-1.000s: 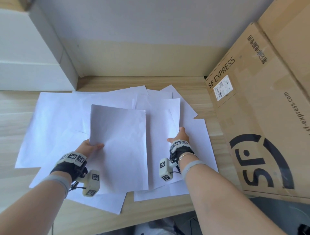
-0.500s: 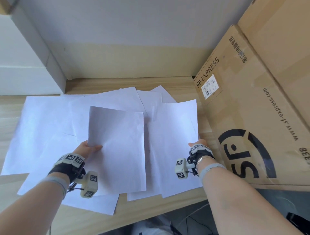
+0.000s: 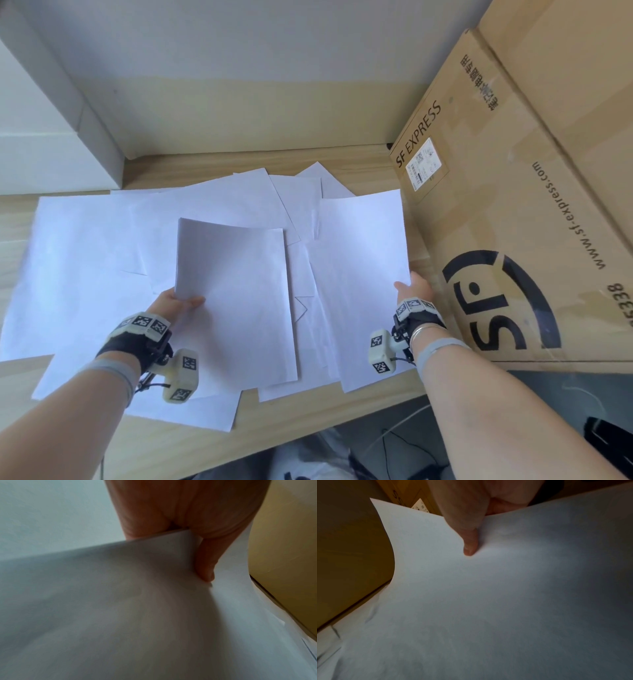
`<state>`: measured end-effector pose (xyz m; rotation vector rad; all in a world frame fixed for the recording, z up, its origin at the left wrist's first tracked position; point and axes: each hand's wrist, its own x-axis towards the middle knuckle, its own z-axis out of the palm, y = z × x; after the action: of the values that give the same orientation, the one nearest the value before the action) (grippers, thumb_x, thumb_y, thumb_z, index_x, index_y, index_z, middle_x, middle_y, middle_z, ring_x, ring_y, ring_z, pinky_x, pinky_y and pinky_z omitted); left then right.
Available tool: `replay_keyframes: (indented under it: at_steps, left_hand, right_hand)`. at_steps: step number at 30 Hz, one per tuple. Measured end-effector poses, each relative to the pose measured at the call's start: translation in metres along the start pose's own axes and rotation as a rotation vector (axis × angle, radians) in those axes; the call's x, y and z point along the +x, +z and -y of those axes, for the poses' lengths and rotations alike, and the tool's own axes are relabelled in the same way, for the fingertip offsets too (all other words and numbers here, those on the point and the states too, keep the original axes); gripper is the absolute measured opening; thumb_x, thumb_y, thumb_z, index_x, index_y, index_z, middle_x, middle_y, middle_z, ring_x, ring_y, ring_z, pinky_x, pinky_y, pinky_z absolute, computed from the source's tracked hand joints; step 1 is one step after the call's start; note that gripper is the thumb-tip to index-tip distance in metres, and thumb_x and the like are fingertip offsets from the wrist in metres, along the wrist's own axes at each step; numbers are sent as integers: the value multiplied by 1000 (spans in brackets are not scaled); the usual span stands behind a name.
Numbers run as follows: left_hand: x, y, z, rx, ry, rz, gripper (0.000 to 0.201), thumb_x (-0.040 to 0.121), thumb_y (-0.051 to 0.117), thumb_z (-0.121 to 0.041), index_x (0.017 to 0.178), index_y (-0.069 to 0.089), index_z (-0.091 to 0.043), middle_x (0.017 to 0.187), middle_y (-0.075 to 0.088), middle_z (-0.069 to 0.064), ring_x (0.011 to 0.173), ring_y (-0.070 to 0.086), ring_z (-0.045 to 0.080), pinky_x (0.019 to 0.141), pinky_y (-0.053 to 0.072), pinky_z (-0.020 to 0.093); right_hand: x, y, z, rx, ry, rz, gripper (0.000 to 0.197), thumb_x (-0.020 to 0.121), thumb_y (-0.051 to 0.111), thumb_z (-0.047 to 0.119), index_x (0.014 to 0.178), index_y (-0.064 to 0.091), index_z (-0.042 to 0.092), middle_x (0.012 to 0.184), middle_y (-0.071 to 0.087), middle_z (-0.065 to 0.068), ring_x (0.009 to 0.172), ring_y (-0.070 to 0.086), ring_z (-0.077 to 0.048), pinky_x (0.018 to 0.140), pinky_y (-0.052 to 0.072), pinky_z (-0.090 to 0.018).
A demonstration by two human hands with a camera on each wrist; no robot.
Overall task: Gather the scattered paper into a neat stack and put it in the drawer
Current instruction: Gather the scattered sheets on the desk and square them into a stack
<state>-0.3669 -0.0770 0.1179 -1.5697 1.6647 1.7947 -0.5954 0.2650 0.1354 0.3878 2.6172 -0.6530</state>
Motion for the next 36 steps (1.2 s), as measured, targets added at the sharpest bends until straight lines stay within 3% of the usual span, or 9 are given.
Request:
replay_keyframes:
  at_steps: [3,7,9,12,17,21,25,31,36]
  left_hand:
    - [1,2,-1,15,-6,-10,14,84,63,-8,96,59,-3,78,62,18,84,60,37,93,48,55]
    - [0,5,-1,38,6,-28,5,84,63,-8,86,59,-5,75,61,16,83,59,35,93,47,52]
    - [0,6,-1,45,18,-30,9,84,62,-6,92,58,-2,74,60,15,80,59,34,91,47,49]
    - [0,6,-1,48,36,-36,16,84,62,-3,99,56,0,72,58,13,71,56,28,87,45,44]
    - [1,5,0,54,21,-47,28,83,63,-5,109,58,5,85,62,20,83,58,33,93,47,50]
    - [0,8,-1,87,37,-58,30,86,60,-5,114,57,5,77,60,13,86,56,32,84,45,40]
    - [-3,8,-3,107,37,-46,32,87,58,-7,117,55,4,95,59,19,86,55,31,83,44,39]
    - [-3,7,-4,145,52,-32,37,88,53,-4,124,52,5,106,58,23,96,54,34,88,41,39]
    - [-6,9,-9,95,48,-30,46,88,57,-28,125,53,1,120,60,26,106,58,37,101,42,46]
  right_hand:
    - [-2,-11,0,19,-33,-82,21,95,44,3,108,58,-4,112,64,-21,91,59,-29,84,50,-36]
    - [-2,-21,2,84,-87,-130,38,90,47,1,125,50,18,114,64,-14,93,61,-30,81,51,-36]
    - [-1,-25,4,108,-136,-97,48,88,51,2,131,46,25,119,63,-9,100,61,-29,85,49,-35]
    - [2,-31,8,175,-181,-70,35,87,50,4,119,59,15,114,67,-9,96,62,-27,81,48,-30]
    - [0,-42,25,318,-224,-59,27,86,52,1,111,62,-1,98,64,-11,85,55,-21,76,41,-27]
    - [-4,-34,41,382,-267,-31,26,86,53,0,110,62,-5,95,62,-8,86,55,-19,76,39,-25]
    - [-19,-11,62,418,-297,26,26,87,52,-2,111,61,-5,95,59,-8,89,54,-18,75,39,-24]
    - [-43,43,80,151,-309,250,32,88,51,5,119,60,4,110,65,-11,102,61,-27,81,44,-27]
    - [-68,77,98,-136,-259,286,34,93,43,9,125,53,6,127,59,-16,116,56,-32,86,45,-29]
